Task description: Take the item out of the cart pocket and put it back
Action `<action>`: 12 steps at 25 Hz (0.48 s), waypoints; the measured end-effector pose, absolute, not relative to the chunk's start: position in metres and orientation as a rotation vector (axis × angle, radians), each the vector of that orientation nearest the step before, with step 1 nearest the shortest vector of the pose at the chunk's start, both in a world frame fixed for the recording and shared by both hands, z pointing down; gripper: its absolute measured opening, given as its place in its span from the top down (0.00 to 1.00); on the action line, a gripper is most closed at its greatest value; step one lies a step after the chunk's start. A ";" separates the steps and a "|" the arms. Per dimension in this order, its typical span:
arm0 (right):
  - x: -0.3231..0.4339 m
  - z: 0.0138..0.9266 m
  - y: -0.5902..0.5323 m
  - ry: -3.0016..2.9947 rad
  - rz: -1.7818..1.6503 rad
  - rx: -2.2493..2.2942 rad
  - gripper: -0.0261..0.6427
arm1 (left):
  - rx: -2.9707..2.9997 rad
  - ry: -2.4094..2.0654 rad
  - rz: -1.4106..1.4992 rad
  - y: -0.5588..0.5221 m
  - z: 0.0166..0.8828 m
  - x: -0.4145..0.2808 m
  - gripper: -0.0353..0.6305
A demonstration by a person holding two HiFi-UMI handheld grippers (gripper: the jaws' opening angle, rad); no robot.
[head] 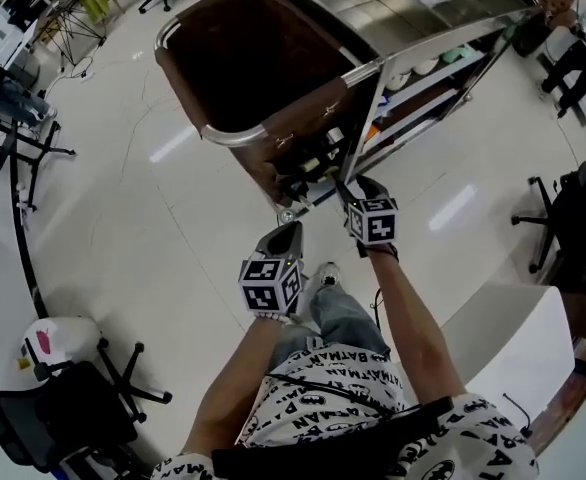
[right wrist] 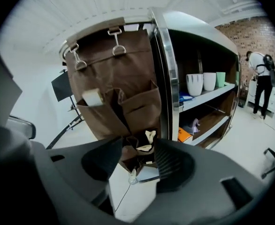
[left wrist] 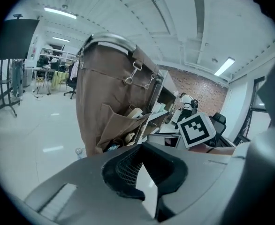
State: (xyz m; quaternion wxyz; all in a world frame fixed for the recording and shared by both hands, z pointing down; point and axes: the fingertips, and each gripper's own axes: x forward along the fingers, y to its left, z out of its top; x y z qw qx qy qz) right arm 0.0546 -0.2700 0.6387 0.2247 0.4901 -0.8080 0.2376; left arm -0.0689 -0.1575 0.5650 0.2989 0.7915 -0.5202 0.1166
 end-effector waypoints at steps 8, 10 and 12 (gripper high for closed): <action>0.031 0.530 -0.164 -2.399 0.638 1.453 0.96 | 2.190 -1.393 0.204 -0.096 0.505 -0.103 0.94; 0.019 0.505 -0.138 -2.433 0.614 1.445 0.96 | 2.209 -1.368 0.191 -0.080 0.497 -0.110 0.94; 0.009 0.485 -0.113 -2.453 0.599 1.429 0.96 | 2.223 -1.321 0.174 -0.065 0.490 -0.109 0.94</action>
